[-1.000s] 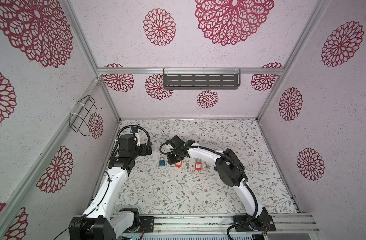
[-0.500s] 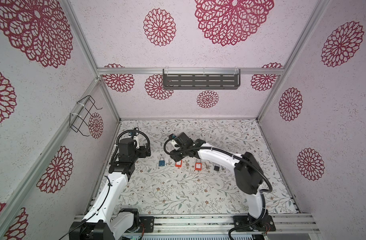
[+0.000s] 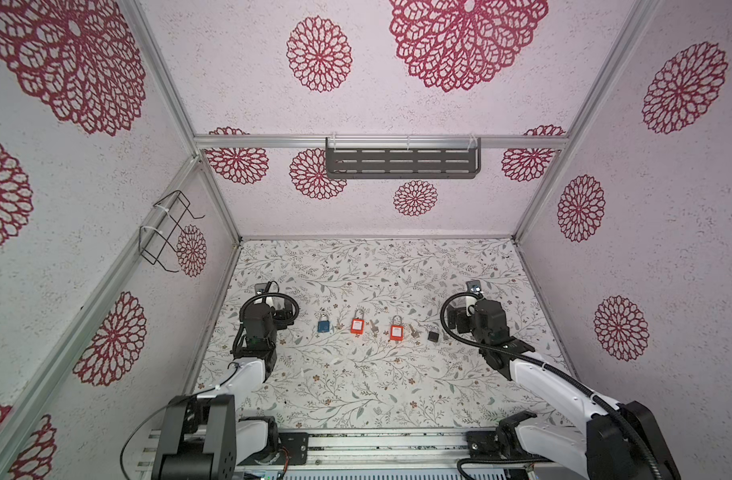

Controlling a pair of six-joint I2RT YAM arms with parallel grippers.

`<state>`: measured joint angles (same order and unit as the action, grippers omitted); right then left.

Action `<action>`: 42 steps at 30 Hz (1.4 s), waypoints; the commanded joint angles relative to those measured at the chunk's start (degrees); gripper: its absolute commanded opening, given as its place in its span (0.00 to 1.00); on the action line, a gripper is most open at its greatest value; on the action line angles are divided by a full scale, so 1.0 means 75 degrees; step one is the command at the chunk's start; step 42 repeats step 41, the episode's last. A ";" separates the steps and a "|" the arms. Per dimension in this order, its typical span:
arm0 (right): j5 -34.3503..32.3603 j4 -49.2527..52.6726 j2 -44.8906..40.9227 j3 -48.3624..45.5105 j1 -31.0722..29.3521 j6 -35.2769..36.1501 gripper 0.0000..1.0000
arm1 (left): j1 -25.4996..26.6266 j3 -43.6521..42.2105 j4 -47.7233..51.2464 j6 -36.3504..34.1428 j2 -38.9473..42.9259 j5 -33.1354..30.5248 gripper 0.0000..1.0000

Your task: Lock with the key

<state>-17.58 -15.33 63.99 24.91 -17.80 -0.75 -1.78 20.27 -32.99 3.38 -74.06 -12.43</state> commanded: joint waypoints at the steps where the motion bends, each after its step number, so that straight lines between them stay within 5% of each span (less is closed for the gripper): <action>1: 0.0069 -0.2407 0.0014 -0.0623 0.0704 0.0331 0.99 | -0.0216 -0.0296 -0.2955 -0.0051 -0.0934 0.0369 0.97; 5: 0.0425 -0.5171 0.0981 -0.1590 0.1288 0.0601 0.99 | -0.0275 -0.0609 -0.4756 -0.0166 -0.2154 0.0578 0.97; 8: 0.1228 -0.7499 0.2074 -0.2101 0.1701 0.0614 0.99 | -0.0438 -0.0433 -0.3977 0.0022 -0.1905 0.0761 0.97; 12: 0.2461 -0.8786 0.3320 -0.2148 0.2258 0.0421 0.99 | -0.0845 -0.0316 -0.3910 0.0344 -0.1975 0.1329 0.97; 16: 0.2064 -0.7404 0.3133 -0.1593 0.2271 0.0339 0.99 | -0.0972 -0.0126 -0.3584 0.0448 -0.1985 0.1504 0.97; 22: 0.1304 -0.7479 0.3193 -0.1564 0.2235 0.0048 0.99 | -0.0989 0.0126 -0.3125 0.0473 -0.2008 0.1505 0.97; 42: 0.1536 -0.7053 0.3187 -0.1349 0.2287 0.0054 0.99 | -0.0978 0.0472 -0.2515 0.0387 -0.2031 0.1648 0.97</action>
